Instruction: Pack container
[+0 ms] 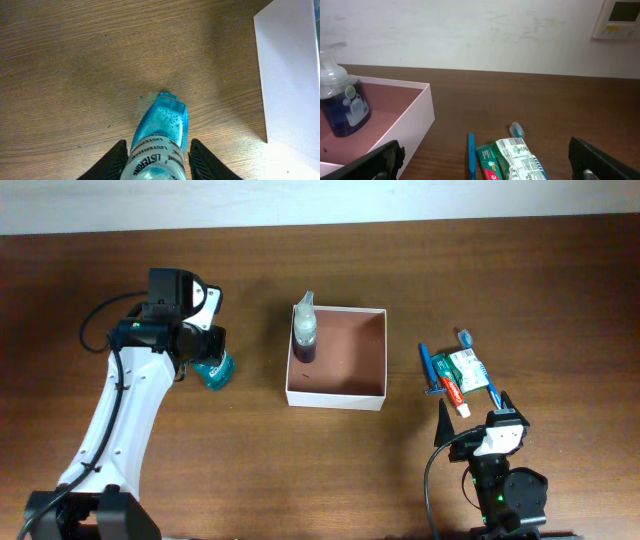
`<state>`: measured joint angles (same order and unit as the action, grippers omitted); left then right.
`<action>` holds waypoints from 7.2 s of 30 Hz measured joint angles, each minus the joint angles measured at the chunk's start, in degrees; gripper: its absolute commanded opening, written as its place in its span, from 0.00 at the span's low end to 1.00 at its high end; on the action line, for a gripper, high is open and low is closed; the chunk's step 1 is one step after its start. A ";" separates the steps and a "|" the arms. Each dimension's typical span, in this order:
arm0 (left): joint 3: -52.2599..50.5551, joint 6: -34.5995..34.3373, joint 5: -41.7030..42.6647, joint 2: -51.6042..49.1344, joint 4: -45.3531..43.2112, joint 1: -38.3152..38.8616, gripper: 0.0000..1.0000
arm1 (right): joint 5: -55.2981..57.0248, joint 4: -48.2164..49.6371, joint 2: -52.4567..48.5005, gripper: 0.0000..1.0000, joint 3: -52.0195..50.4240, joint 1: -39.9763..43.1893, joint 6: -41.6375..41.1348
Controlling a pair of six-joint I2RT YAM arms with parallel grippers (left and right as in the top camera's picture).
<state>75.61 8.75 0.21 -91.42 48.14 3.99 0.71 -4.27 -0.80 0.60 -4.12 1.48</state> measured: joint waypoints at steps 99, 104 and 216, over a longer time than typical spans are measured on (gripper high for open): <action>3.78 -35.65 -12.52 -3.15 -6.21 29.07 0.21 | 0.00 0.02 0.00 0.98 0.00 0.00 0.00; 3.78 -35.67 -14.23 -4.96 -5.77 29.44 0.21 | 0.00 0.02 0.00 0.98 0.00 0.00 0.04; -11.82 -20.06 25.57 -4.81 -13.92 0.81 0.00 | 0.00 0.00 0.00 0.98 0.00 0.00 0.02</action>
<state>63.79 -11.31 25.78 -96.23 34.22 4.80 0.71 -4.27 -0.80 0.60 -4.12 1.50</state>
